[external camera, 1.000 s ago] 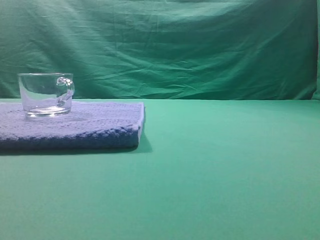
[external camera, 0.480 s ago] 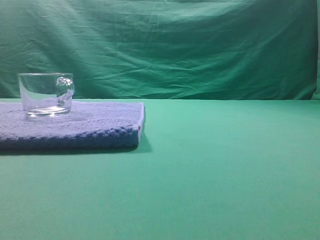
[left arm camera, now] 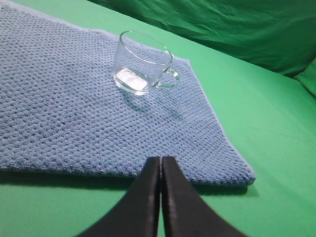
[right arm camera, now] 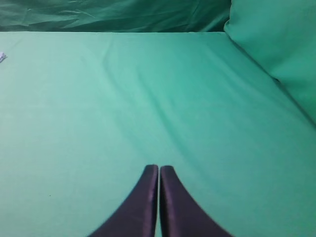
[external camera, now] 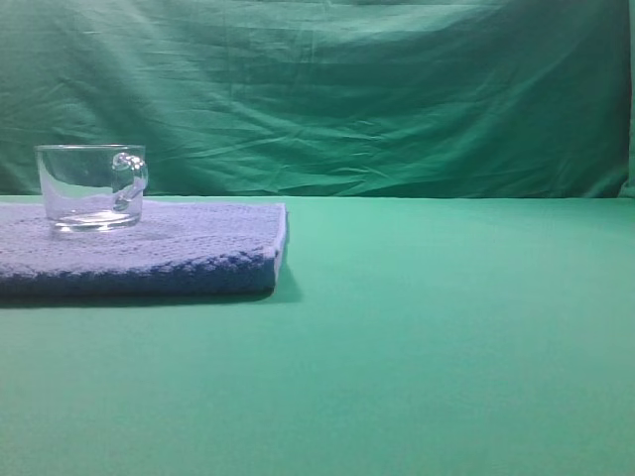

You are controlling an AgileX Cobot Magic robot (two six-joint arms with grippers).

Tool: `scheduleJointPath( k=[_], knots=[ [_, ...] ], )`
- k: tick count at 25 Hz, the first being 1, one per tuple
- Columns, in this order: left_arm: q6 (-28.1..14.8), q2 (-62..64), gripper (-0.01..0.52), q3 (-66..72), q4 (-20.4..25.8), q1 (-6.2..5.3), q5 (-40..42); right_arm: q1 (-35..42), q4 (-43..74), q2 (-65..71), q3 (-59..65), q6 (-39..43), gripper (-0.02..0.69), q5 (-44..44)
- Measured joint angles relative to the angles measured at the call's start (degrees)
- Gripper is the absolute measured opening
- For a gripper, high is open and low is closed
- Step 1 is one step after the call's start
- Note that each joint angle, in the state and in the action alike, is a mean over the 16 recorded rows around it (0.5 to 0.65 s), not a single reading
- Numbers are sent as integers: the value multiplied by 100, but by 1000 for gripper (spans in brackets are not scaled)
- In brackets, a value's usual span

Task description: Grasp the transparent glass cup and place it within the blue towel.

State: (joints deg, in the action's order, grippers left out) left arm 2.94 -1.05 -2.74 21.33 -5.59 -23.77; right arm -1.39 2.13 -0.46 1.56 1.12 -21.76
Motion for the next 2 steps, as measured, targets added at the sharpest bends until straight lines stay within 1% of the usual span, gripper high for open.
scheduleJointPath(
  k=[2],
  knots=[
    [0,0,0,0,0,0,0,0,0,0,0,0,0,-1]
  ],
)
